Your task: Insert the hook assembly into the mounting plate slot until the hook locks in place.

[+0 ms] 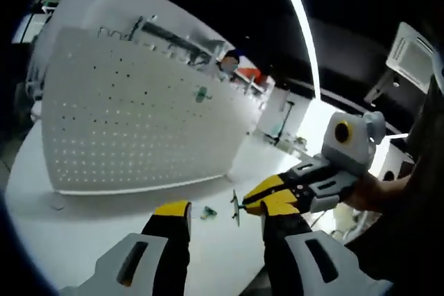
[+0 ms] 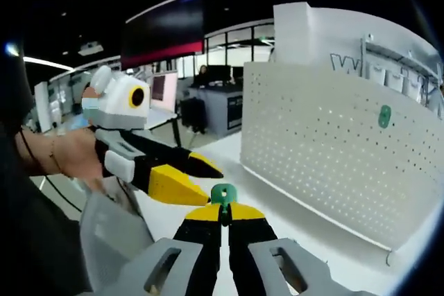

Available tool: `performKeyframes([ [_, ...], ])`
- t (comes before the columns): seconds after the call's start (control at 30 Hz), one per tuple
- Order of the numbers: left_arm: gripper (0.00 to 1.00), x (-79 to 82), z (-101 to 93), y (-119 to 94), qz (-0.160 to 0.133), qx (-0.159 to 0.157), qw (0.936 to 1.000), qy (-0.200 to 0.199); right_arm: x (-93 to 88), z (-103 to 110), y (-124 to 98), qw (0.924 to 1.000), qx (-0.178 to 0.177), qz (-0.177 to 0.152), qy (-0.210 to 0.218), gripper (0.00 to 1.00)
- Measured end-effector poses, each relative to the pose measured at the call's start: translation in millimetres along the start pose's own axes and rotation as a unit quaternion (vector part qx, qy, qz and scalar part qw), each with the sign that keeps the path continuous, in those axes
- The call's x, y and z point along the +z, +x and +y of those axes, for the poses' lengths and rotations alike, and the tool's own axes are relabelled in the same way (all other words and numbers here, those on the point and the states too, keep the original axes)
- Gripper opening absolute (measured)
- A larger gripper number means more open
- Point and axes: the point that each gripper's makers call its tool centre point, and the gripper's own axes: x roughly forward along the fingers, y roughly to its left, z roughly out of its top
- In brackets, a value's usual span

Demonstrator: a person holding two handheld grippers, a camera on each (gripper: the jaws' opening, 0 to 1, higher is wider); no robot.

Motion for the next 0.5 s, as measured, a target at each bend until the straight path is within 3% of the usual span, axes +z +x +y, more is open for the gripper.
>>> performKeyframes([
  [0.33,0.68,6.2,-10.4,-4.8,-0.016,-0.003,0.9996,0.022,6.0,-4.6,0.3,0.9998,-0.006,-0.012,0.013,0.00],
  [0.5,0.85,7.9,-10.4,-3.1,-0.018,0.003,0.9995,0.026,6.5,-7.8,-0.7,0.9997,-0.013,-0.014,0.017,0.00],
])
